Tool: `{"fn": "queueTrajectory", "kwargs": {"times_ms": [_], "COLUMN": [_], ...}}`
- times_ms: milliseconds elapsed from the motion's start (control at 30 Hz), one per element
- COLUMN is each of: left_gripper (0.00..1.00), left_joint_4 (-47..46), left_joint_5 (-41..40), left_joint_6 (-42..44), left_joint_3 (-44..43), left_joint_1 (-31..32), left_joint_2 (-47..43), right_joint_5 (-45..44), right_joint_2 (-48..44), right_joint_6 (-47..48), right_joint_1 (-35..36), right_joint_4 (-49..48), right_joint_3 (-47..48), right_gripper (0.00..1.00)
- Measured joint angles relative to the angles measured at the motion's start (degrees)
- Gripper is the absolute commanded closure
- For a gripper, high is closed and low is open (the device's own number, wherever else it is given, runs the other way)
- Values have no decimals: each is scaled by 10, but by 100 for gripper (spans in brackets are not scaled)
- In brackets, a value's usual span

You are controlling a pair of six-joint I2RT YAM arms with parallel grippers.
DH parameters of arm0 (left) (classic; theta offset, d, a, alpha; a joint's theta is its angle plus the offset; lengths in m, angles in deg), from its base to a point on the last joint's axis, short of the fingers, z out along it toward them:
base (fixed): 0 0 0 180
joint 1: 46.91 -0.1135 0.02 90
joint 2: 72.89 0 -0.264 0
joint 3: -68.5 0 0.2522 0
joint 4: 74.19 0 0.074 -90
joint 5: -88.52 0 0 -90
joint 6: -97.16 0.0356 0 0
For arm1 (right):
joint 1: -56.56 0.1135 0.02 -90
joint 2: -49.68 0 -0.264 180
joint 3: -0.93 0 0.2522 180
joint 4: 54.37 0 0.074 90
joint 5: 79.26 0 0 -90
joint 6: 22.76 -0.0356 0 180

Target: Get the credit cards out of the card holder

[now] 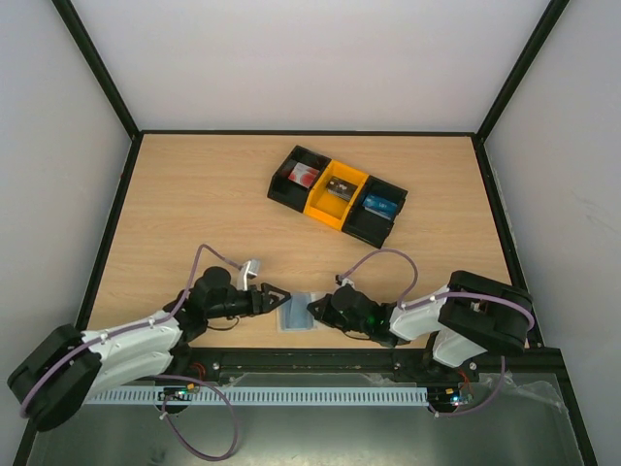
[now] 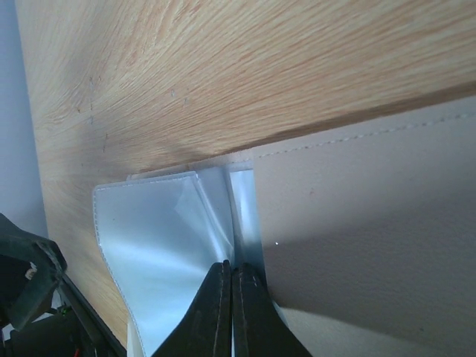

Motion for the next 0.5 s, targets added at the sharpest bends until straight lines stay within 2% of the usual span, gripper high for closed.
{"fn": "queueTrajectory", "kwargs": {"times_ms": [300,500], "left_gripper": [49,53], "left_joint_4": [-51,-70], "left_joint_5": [-1,-5], "left_joint_6": [-3,2], "left_joint_3": [3,3], "left_joint_1": [12,15], "left_joint_2": [68,94], "right_joint_5": [-2,-2], "right_joint_2": [1,1], "right_joint_6": [-11,-12], "right_joint_1": [0,0], "right_joint_4": [-26,-28], "right_joint_3": [-14,-15], "right_gripper": [98,98]}}
